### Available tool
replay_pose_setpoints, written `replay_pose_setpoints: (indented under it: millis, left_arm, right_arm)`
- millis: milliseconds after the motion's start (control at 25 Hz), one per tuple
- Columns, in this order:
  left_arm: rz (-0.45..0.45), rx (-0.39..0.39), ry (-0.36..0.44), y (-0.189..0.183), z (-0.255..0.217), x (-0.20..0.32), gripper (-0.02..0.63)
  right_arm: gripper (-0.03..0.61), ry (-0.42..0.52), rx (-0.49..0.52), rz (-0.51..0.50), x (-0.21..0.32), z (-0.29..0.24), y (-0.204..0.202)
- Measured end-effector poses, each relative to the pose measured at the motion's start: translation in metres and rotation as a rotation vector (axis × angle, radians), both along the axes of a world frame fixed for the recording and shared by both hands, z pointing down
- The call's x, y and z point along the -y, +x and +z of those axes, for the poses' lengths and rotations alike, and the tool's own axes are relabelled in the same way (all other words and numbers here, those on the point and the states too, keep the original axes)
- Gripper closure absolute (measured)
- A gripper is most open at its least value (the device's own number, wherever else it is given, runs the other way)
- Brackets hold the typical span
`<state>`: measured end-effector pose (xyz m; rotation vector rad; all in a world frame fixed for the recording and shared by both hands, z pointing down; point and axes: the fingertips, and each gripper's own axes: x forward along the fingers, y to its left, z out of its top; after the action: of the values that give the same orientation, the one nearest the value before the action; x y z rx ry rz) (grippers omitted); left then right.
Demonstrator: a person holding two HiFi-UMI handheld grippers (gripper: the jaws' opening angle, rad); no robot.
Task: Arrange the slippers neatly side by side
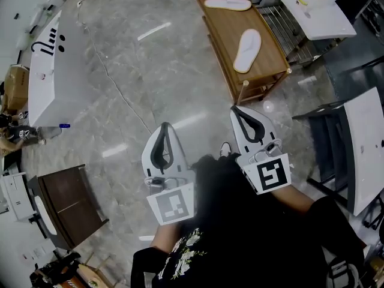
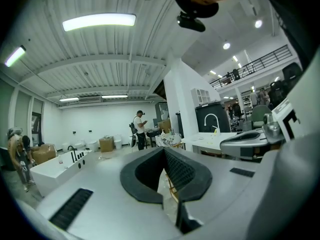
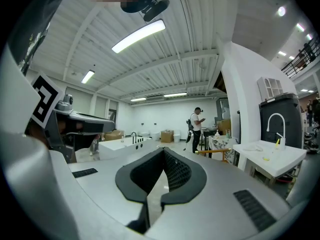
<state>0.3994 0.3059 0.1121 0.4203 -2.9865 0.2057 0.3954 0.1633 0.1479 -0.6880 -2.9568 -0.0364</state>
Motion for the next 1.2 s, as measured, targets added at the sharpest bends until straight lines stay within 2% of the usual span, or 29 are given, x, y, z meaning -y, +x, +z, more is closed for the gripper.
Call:
replay_pose_setpoints:
  millis: [320,520,800,1000,1200]
  left_arm:
    - [0.021,-0.023,0.007,-0.005,0.005,0.010,0.612]
    - [0.036,-0.012,-0.027,-0.002,-0.002,0.022,0.612]
    - [-0.013,-0.058,-0.086,0.009,-0.001,0.004,0.612]
    - [-0.011,-0.032,-0.155,0.016,-0.003,0.014,0.612]
    - [-0.013,-0.035,-0.120,0.019,0.002,0.016,0.612]
  right_arm:
    - [0.580,0.029,-0.032,0.028,0.020,0.013,0.005]
    - [0.580,-0.011,-0.001,0.032,0.027,0.007,0.006]
    - [0.580,-0.089,-0.018,0.033,0.022,0.010,0.008]
    - [0.580,-0.124,0.010,0.034,0.028,0.009,0.013]
    - [0.580,-0.097,0.011,0.026,0.031,0.015,0.012]
